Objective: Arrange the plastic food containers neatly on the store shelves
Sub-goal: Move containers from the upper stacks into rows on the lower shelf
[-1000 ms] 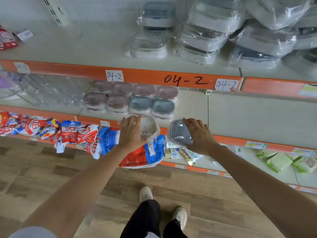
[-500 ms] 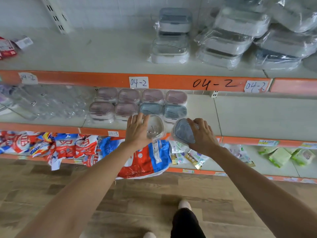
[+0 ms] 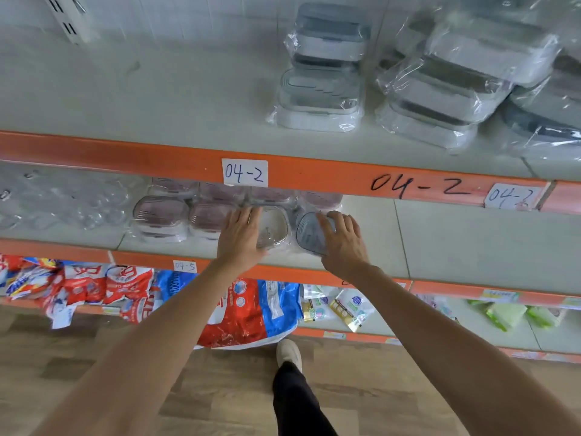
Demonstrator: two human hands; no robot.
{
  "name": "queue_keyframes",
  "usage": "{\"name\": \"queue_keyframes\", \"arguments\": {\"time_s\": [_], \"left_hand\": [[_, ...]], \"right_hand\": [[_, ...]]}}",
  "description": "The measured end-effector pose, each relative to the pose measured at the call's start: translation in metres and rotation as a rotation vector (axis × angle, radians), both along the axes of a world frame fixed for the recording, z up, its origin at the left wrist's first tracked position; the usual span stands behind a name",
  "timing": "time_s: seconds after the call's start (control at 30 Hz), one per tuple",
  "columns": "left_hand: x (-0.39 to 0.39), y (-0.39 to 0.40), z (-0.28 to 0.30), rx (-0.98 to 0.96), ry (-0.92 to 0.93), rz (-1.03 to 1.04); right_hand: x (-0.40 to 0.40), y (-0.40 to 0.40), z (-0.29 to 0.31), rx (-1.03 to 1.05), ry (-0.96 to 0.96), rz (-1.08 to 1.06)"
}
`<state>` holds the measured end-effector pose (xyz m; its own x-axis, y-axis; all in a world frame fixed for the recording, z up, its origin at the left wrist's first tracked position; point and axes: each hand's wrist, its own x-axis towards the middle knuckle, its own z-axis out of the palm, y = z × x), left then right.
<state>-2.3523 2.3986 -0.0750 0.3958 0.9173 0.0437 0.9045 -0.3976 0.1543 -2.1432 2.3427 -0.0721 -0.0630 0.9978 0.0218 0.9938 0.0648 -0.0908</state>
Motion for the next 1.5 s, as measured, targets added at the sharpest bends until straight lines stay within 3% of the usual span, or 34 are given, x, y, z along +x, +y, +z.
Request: {"name": "queue_keyframes", "arguments": {"time_s": [0.1,0.27,0.73,0.9,1.1,1.33,1.5], "left_hand": [[0.009,0.019,-0.013,0.113,0.015,-0.020],[0.017,0.046,-0.044,0.271,-0.208,0.025],[0.048,0.143,-0.070,0.293,-0.099,-0.004],[0.046,0.158,-0.091,0.221,-0.123,-0.091],[0.046,0.147,-0.100,0.369,-0.081,-0.094],[0.036,0.097,-0.084,0.335,-0.030,-0.162],[0.023,0.027,-0.054,0.199,0.133,-0.216]], "right_hand": [[0.011,0.019,-0.008,0.085,-0.075,0.019],[0.022,0.041,-0.027,0.227,0.009,-0.070],[0.042,0.125,-0.071,0.361,0.024,-0.065],[0.061,0.153,-0.081,0.186,0.097,-0.017],[0.058,0.146,-0.094,0.205,0.006,-0.026],[0.031,0.099,-0.087,0.283,-0.046,0.014],[0.003,0.034,-0.062,0.160,-0.018,0.107]]}}
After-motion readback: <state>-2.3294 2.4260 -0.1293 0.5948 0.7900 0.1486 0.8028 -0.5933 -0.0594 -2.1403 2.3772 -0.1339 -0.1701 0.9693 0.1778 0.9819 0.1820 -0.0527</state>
